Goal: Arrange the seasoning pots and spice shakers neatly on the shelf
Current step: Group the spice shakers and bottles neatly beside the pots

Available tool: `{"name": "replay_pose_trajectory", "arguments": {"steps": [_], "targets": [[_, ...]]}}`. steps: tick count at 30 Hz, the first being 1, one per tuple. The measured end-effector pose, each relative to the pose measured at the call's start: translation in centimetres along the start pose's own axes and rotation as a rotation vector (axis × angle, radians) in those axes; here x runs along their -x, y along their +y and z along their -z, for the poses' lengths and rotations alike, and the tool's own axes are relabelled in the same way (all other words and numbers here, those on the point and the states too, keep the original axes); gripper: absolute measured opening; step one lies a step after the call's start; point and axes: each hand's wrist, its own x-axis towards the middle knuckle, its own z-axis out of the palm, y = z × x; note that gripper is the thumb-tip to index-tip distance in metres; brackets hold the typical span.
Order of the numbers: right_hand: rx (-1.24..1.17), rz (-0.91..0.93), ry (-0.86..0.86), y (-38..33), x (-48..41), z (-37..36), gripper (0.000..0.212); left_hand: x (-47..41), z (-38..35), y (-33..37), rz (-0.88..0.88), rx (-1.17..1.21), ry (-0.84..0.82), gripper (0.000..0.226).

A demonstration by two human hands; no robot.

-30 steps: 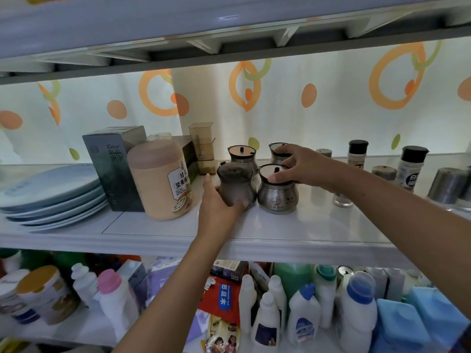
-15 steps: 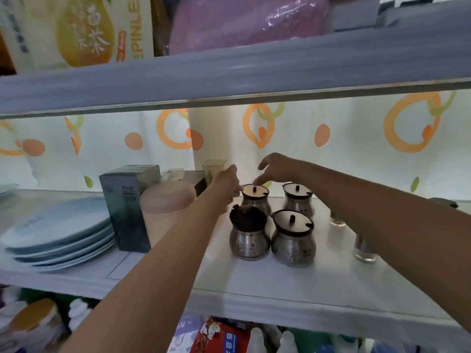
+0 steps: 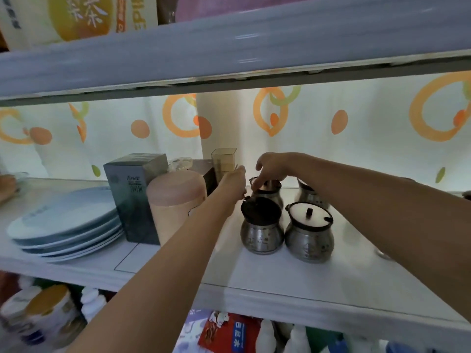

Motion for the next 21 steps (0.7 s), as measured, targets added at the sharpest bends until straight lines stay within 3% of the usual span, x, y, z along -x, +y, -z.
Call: {"name": "replay_pose_trajectory", "arguments": {"steps": [12,18,21], "targets": [[0.022,0.025,-0.031,-1.7,2.5,-0.6,0.066,2.0,0.0,-0.1,-0.017,-0.084,0.009,0.045],[-0.006,0.040,-0.013,-1.2,2.9,-0.9,0.082,3.0,0.3,0.2,0.005,-0.065,-0.006,0.041],[-0.030,0.060,0.028,-0.7,3.5,-0.4,0.087,2.7,0.0,0.2,-0.107,-0.072,0.030,0.039]]}}
